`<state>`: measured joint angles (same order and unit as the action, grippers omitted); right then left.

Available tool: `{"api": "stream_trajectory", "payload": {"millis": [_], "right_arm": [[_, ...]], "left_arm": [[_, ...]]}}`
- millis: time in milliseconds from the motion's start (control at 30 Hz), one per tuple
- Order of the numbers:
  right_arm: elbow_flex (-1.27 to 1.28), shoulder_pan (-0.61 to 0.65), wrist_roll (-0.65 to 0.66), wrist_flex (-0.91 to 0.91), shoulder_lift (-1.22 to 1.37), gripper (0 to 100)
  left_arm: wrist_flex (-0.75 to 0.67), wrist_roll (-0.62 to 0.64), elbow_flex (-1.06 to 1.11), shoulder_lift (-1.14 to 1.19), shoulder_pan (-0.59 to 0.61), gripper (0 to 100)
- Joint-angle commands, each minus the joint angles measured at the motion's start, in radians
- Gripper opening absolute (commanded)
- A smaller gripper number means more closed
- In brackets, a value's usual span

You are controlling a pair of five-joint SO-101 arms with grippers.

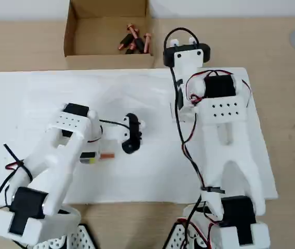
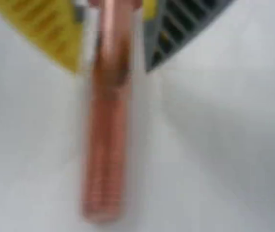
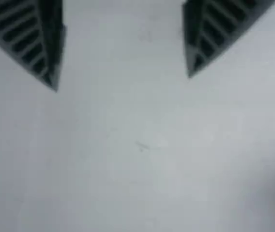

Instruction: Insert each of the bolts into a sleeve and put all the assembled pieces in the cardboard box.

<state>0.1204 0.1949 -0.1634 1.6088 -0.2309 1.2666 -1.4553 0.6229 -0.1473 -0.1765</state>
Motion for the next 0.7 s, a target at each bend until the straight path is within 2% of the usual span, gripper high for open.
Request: {"api": "stream_trajectory", "payload": {"millis": [0,167,233,367,500,567,667], "right_arm": [[0.001,-0.021,-0.005,0.003,-0.047,20.9],[0.001,-0.021,-0.005,0.003,-0.047,20.9],[0.001,-0.021,-0.005,0.003,-0.047,20.9],[0.001,-0.021,-0.005,0.003,-0.045,20.9],[0.001,-0.021,-0.005,-0.003,-0.045,20.9],[0.001,-0.021,-0.005,-0.005,-0.044,20.9],[0.001,-0.019,-0.005,-0.005,-0.044,20.9]], "left_arm": [[0.044,0.103,-0.124,-0.001,0.005,20],[0.152,0.315,-0.307,-0.002,0.028,21],[0.186,0.482,-0.39,-0.002,0.032,21],[0.393,0.934,-0.519,0.007,0.017,21],[0.45,1.582,-0.502,0.005,-0.009,21],[0.451,1.858,-0.489,0.007,-0.002,21],[0.451,2.064,-0.476,0.007,0.006,21]]}}
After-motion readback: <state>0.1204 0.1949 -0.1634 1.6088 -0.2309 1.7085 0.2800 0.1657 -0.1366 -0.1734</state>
